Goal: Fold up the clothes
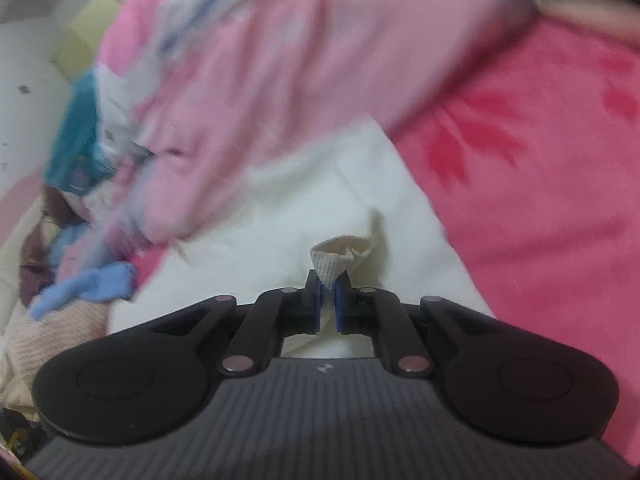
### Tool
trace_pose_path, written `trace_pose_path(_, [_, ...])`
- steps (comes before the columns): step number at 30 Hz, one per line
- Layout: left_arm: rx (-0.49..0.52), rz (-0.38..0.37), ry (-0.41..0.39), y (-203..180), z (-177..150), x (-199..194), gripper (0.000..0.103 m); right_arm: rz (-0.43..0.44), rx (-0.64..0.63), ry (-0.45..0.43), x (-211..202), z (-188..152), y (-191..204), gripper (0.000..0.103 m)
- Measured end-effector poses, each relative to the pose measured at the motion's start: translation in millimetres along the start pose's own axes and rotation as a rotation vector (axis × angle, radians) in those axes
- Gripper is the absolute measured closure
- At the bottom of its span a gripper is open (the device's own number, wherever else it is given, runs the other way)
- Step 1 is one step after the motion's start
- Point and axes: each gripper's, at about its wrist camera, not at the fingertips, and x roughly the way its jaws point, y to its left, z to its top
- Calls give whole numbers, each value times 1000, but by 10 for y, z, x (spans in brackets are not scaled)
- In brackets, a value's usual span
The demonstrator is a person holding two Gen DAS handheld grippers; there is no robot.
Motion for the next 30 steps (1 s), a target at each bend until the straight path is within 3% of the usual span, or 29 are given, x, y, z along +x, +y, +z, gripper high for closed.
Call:
trace_pose_path(2, [12,12,9,-19,-24,35,51,7,5,6,28,3,-33,98])
trace_pose_path(7, [22,16,9,-28,-38,57,51,65,-68,-73,-94,160,111,98])
trace_pose_path(11, [51,28,13,-73,-56,73,50,20,-37,38,101,23,-149,98])
trace_pose_path(13, [59,32,14,-83,-61,78,50,56,18,42,78,-22,-285,98])
trace_pose_path(15, [67,36,16,-92,-66,82,50,59,39,30,-34,39,-288,89])
trace_pose_path(20, [80,41,17,-101,-70,82,50,-53,-100,-78,-385,170,-27,85])
trace_pose_path(23, [97,52,17,-121,-79,84,50,-22,-256,-118,-419,194,287,85])
trace_pose_path(28, [118,65,20,-142,-94,92,50,32,-351,-18,227,172,516,87])
trace_pose_path(29, [118,65,21,-139,-95,95,49,-2,-341,15,399,172,475,92])
trace_pose_path(30, [117,63,23,-133,-96,97,49,-39,-325,44,541,170,419,103])
